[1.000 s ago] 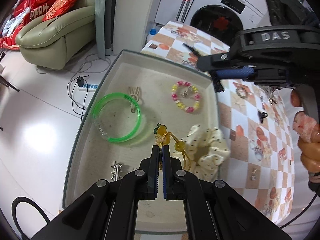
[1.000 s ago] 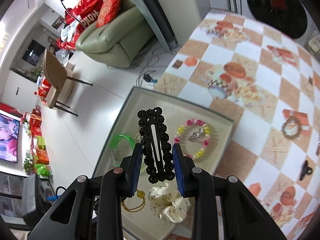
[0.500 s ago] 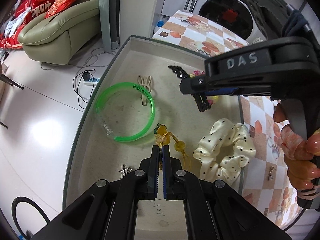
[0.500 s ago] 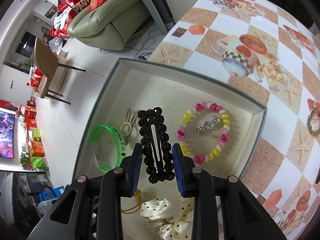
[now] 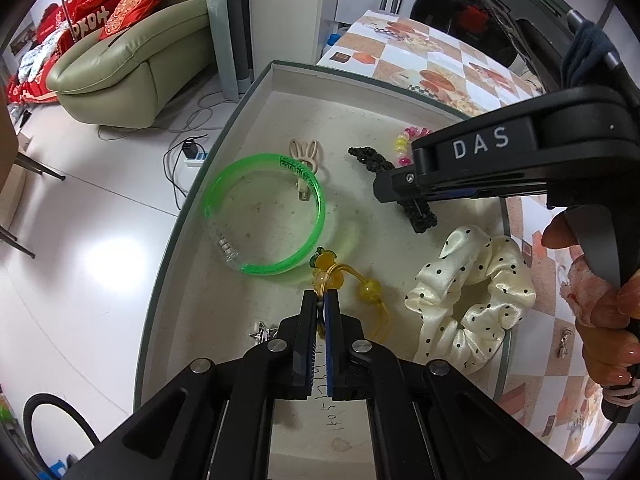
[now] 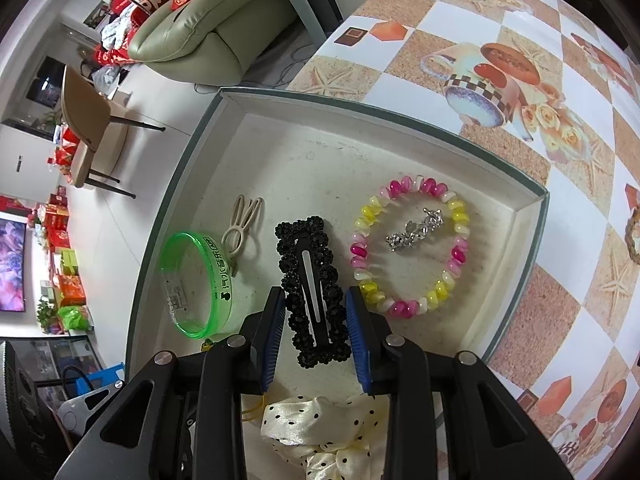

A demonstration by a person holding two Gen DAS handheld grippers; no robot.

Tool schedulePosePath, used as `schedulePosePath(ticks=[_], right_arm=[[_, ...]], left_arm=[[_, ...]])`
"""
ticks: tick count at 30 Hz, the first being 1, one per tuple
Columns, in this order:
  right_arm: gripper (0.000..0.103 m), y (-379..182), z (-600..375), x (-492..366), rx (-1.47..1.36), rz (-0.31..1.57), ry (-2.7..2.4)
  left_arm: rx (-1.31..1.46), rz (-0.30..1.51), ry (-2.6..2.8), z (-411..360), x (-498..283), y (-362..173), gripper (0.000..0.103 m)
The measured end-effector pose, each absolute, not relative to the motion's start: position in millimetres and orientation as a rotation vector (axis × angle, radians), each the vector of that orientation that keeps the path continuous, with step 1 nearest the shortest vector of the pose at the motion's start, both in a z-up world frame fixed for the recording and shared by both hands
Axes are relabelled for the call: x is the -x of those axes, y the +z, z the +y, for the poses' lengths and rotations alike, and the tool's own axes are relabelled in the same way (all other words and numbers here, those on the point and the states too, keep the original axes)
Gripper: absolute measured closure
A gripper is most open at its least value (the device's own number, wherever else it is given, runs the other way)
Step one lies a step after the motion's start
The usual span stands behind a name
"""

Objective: Organize jewelry
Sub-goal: 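Carry the yellow hair tie and black beaded clip over the white tray, then open the right tool to drop the black clip while the left tool releases the hair tie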

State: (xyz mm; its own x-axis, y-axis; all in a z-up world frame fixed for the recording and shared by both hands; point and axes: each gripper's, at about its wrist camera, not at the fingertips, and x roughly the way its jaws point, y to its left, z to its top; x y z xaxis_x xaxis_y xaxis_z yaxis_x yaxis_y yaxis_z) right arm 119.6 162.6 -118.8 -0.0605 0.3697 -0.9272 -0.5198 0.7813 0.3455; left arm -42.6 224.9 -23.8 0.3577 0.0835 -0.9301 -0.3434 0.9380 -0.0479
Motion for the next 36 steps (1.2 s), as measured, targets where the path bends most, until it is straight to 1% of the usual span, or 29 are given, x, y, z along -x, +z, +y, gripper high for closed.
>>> schedulePosePath(ticks=[3, 5, 10, 14, 16, 22, 36], right_arm=[[0.067, -119.2, 157.4, -121.6, 0.106, 1.476, 0.738], [0.06, -119.6, 150.7, -124.3, 0.072, 1.489, 0.745], [0.056, -118.2, 138.8, -127.9, 0.005, 1.499, 0.741], [0.048, -112.5, 131.2, -128.1, -0.025, 1.486, 0.751], [0.045, -110.6, 124.8, -129.5, -0.048, 1.482, 0.755], [0.043, -102.1, 105.8, -128.9, -0.118, 1.469, 0.758], [0.042, -82.1, 62.5, -120.3, -0.246, 1.439, 0.741]], left_arm=[[0.247, 1.175, 0.292, 224.5, 42.8, -20.2, 0.096], [0.251, 1.177, 0.295, 224.5, 43.7, -18.6, 0.096], [0.247, 1.182, 0.3, 223.1, 43.6, -16.8, 0.096], [0.243, 1.189, 0.294, 219.7, 44.4, -15.3, 0.096], [0.239, 1.196, 0.29, 217.7, 44.4, -15.1, 0.096], [0.235, 1.21, 0.281, 212.9, 44.5, -12.3, 0.096], [0.214, 1.238, 0.285, 210.2, 44.7, -9.1, 0.095]])
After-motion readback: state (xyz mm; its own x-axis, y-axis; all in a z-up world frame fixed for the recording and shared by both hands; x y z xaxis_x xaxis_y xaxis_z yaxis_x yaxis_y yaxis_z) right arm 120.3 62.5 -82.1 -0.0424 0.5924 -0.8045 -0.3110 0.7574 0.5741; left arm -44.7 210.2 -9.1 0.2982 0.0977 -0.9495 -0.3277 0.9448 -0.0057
